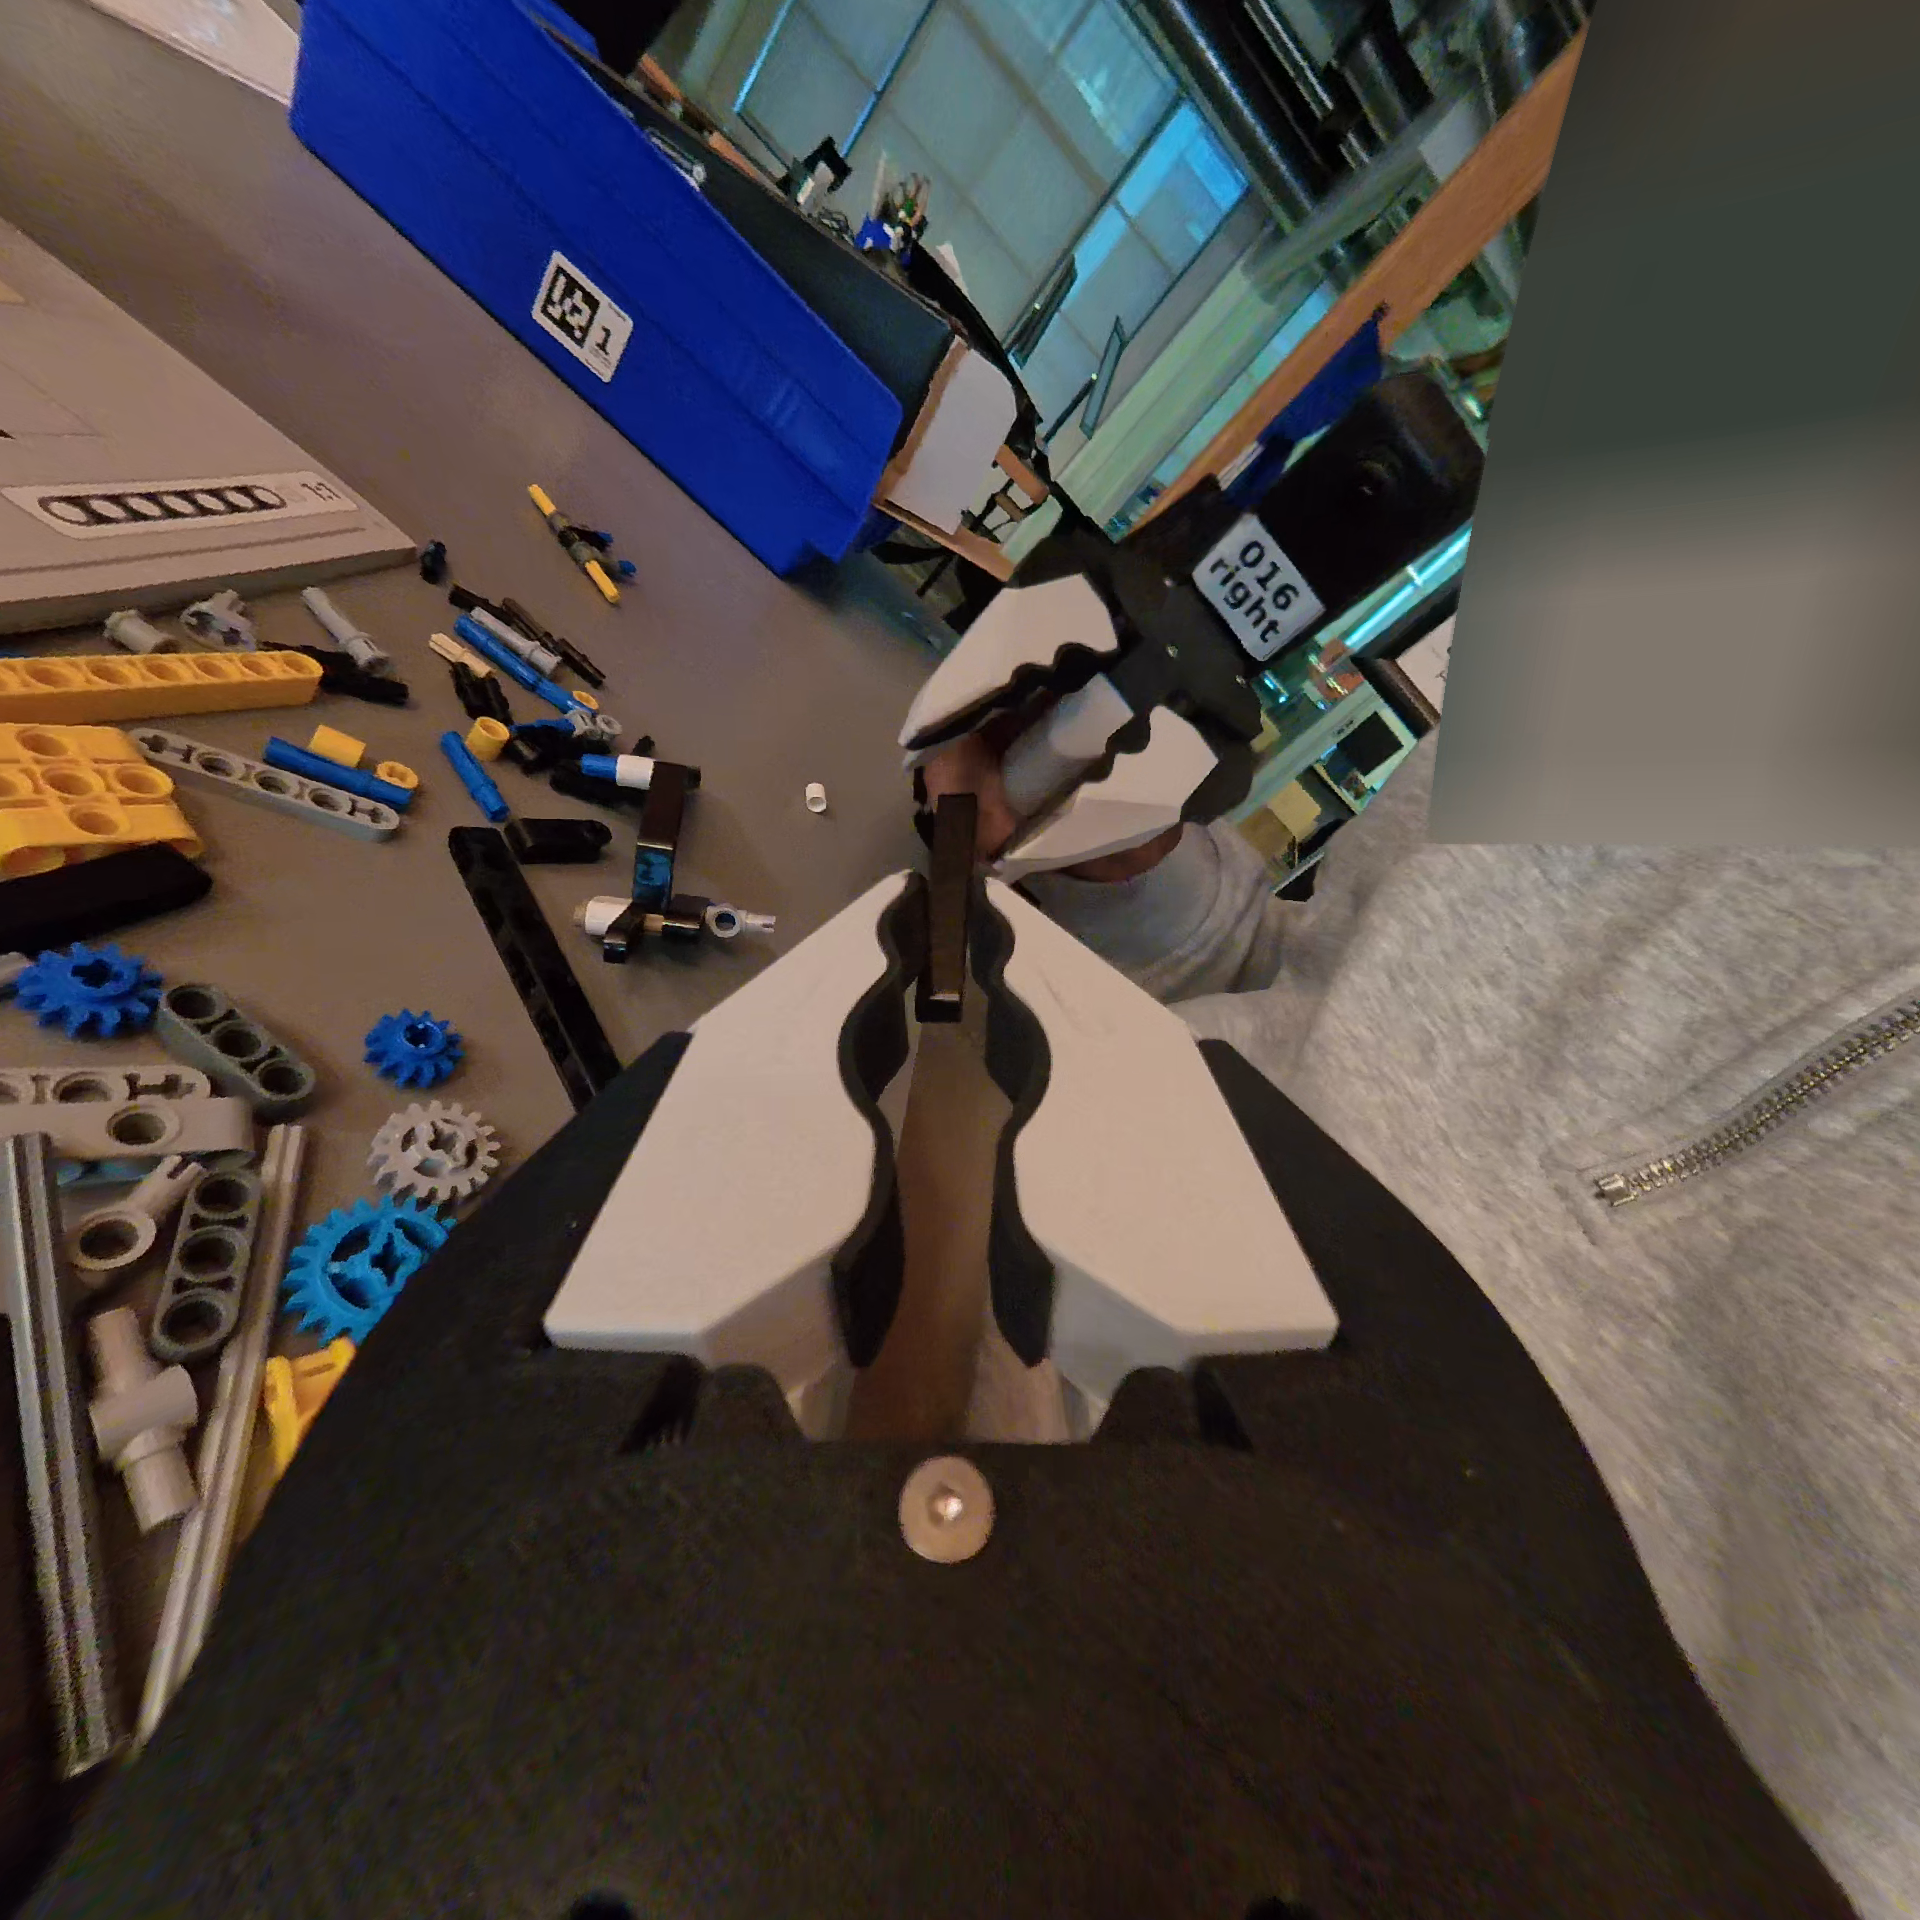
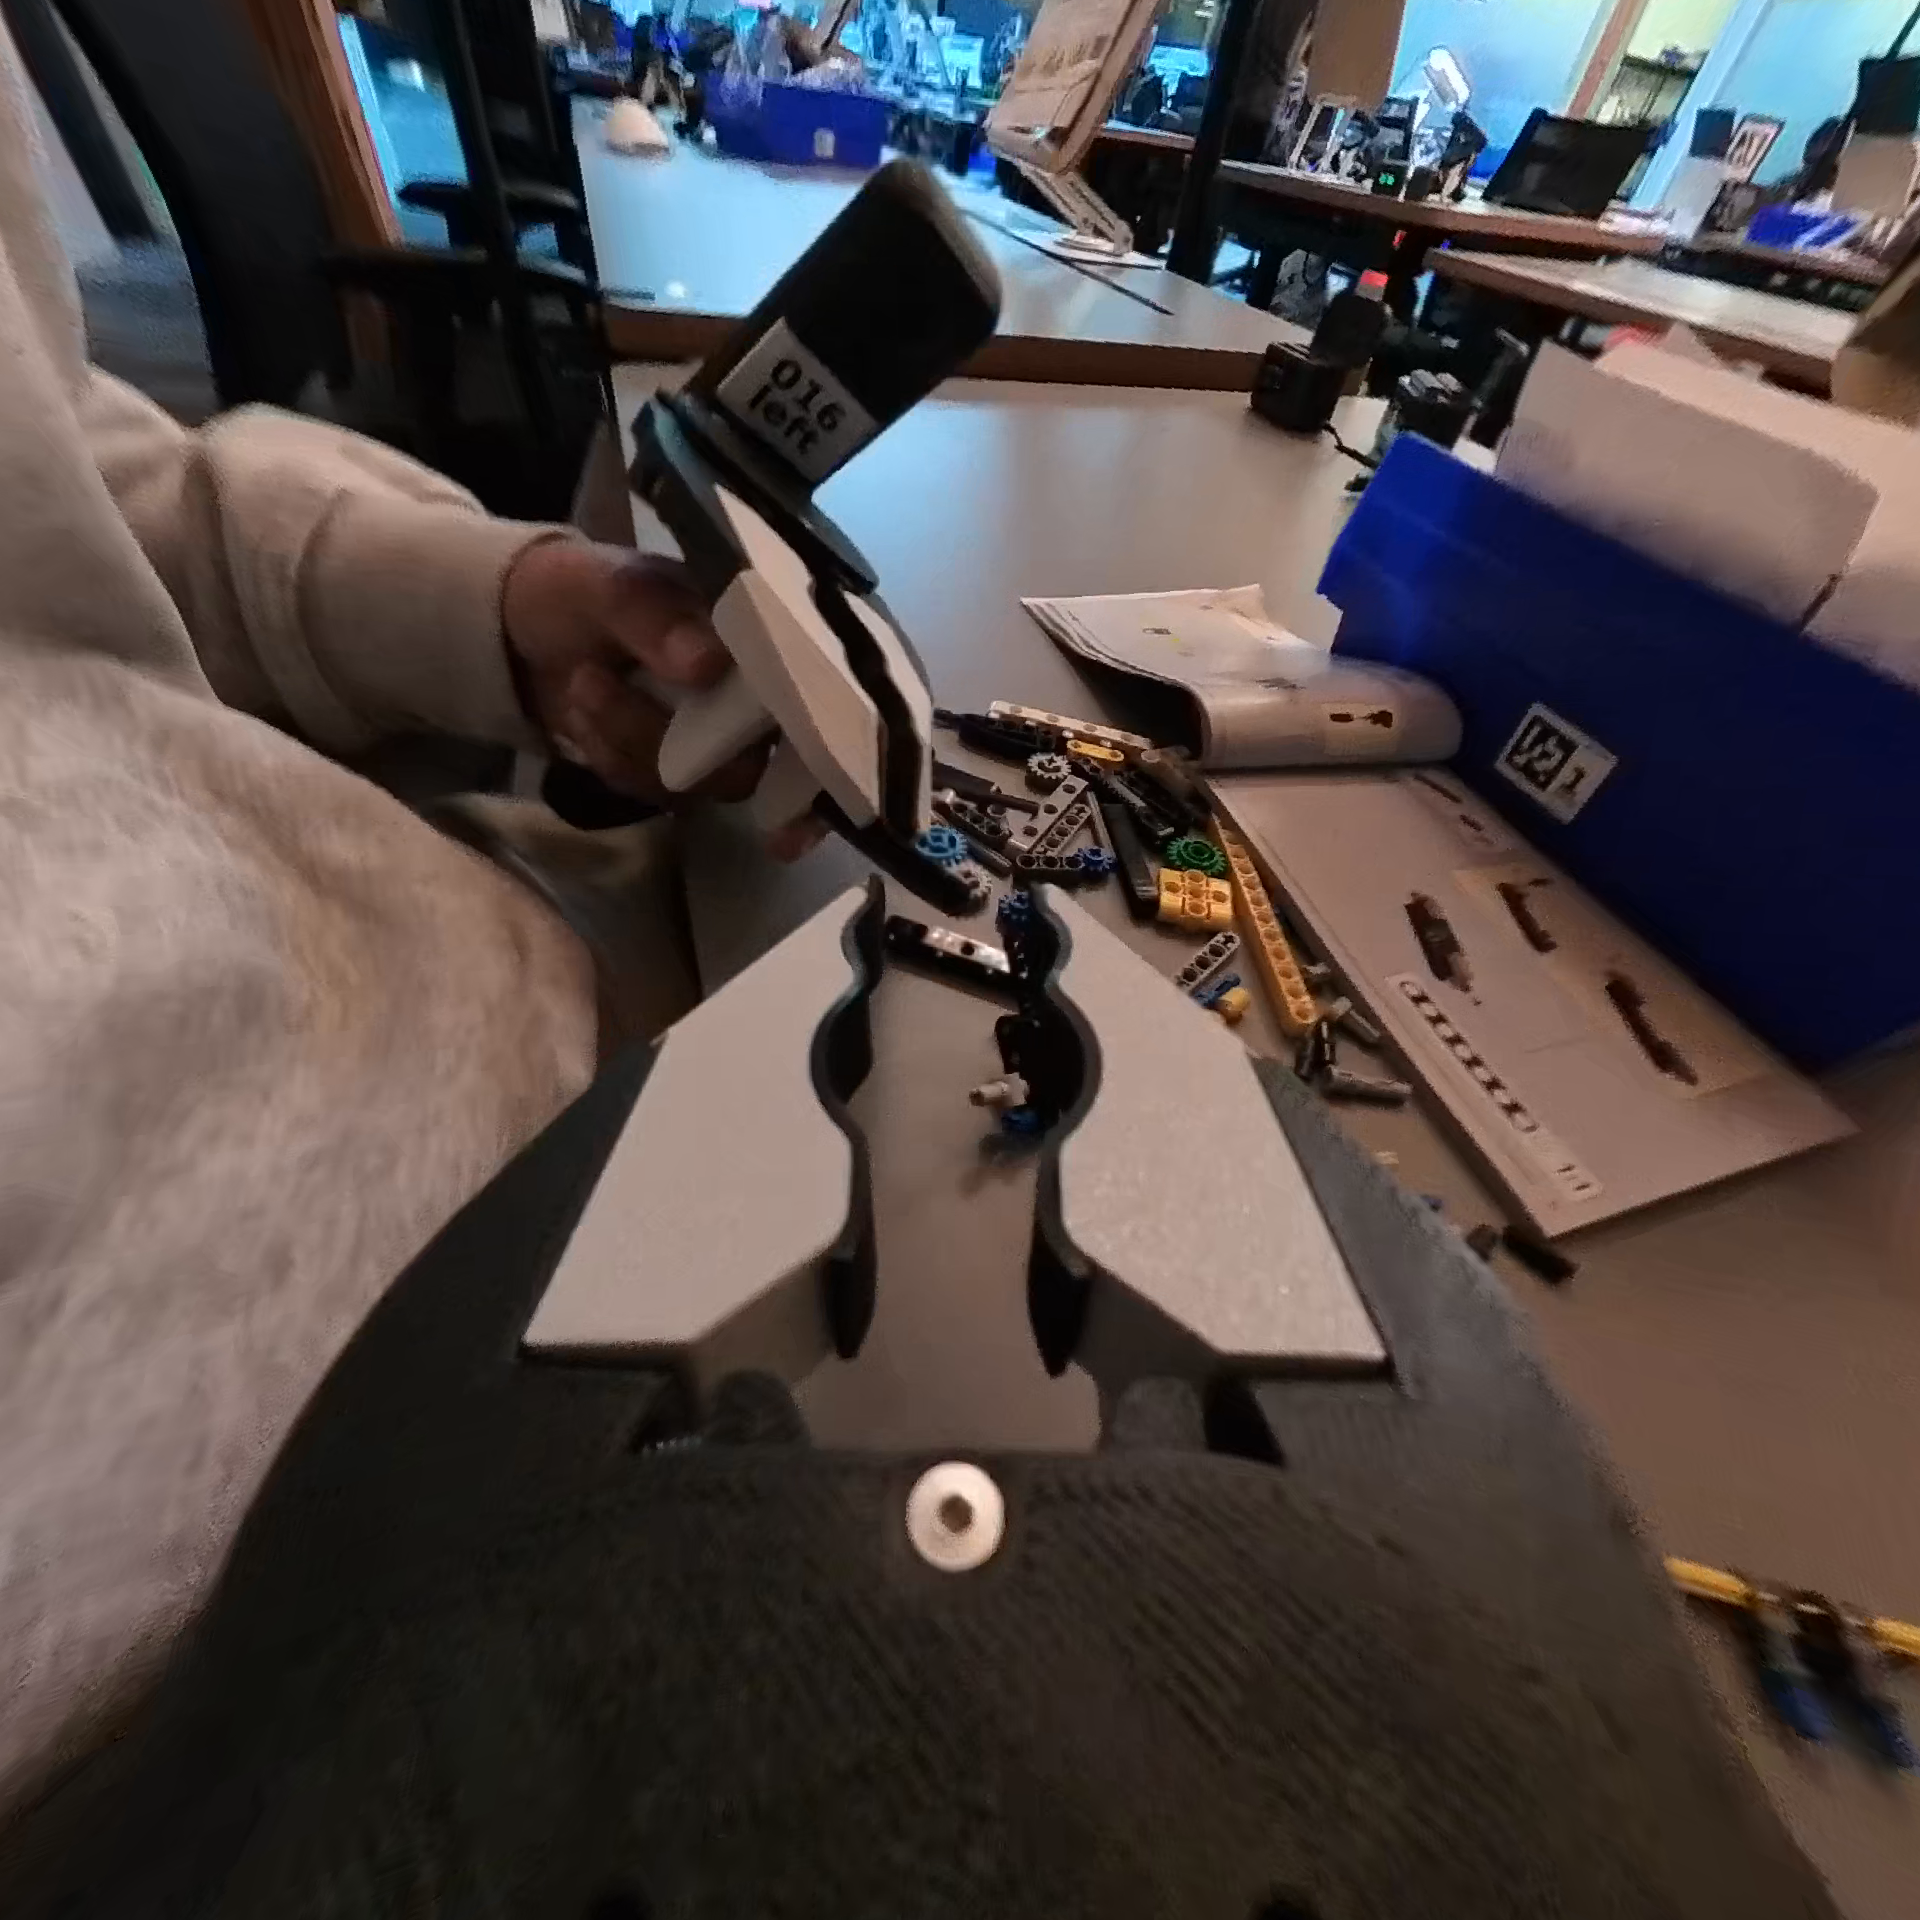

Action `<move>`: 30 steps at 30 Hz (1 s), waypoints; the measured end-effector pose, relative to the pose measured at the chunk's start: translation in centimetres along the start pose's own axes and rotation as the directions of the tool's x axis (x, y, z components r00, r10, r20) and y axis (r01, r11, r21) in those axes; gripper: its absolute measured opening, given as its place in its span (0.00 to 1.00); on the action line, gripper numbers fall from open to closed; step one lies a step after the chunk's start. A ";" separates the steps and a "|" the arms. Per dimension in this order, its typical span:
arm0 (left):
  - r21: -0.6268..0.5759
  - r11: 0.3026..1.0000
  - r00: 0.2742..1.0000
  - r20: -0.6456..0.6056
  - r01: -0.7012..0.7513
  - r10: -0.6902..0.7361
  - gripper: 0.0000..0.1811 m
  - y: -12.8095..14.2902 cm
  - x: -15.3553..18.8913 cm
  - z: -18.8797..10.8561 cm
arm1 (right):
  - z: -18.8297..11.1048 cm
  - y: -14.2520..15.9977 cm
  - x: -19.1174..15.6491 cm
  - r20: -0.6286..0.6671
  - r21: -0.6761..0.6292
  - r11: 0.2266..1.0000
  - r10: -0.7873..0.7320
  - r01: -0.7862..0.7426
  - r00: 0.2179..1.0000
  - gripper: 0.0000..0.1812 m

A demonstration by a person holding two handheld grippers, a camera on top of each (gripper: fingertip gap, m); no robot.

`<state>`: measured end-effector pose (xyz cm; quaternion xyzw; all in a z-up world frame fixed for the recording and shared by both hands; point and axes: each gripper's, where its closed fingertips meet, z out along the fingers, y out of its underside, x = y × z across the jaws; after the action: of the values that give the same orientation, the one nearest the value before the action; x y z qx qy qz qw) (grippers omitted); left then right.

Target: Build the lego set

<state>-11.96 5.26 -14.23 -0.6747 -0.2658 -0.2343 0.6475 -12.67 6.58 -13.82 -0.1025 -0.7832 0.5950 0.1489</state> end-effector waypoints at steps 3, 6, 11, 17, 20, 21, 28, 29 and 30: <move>-0.017 1.000 1.000 0.000 -0.004 0.004 0.03 0.3 0.0 0.1 | 0.0 0.6 0.3 -0.074 -0.067 0.979 -0.199 0.194 0.977 0.11; -0.024 1.000 1.000 0.002 -0.005 0.005 0.03 0.4 0.0 0.2 | 0.0 0.6 0.3 -0.117 -0.091 0.935 -0.351 0.341 0.929 0.08; -0.034 0.999 1.000 0.004 -0.002 0.002 0.03 0.6 0.0 0.2 | 0.5 1.2 -0.4 -0.089 -0.139 0.896 -0.436 0.422 0.896 0.10; -0.040 0.999 1.000 0.018 0.010 -0.010 0.03 0.6 -0.3 0.3 | 0.9 1.3 -0.9 -0.083 -0.157 0.864 -0.495 0.479 0.865 0.08; -0.038 0.999 1.000 0.019 0.018 -0.017 0.03 0.6 -0.3 0.3 | 1.0 1.7 -1.0 -0.067 -0.171 0.860 -0.497 0.481 0.865 0.04; -0.036 0.999 1.000 0.019 0.019 -0.018 0.03 0.6 -0.3 0.2 | 1.0 1.7 -1.0 -0.062 -0.174 0.863 -0.491 0.475 0.869 0.04; 0.013 1.000 1.000 0.012 0.015 -0.015 0.11 -0.1 -0.2 -0.1 | 1.1 1.9 -0.9 -0.044 -0.168 0.904 -0.405 0.393 0.913 0.03; 0.027 1.000 1.000 0.010 0.014 -0.015 0.13 -0.3 -0.2 -0.2 | 1.0 1.9 -0.7 -0.047 -0.161 0.916 -0.379 0.368 0.924 0.03; 0.043 0.999 1.000 0.009 0.013 -0.014 0.15 -0.5 -0.2 -0.3 | 0.8 1.8 -0.5 -0.052 -0.153 0.929 -0.348 0.337 0.936 0.03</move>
<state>-12.45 4.95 -13.92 -0.6597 -0.2784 -0.2298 0.6591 -12.55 6.17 -15.83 0.0024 -0.8228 0.4985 0.2731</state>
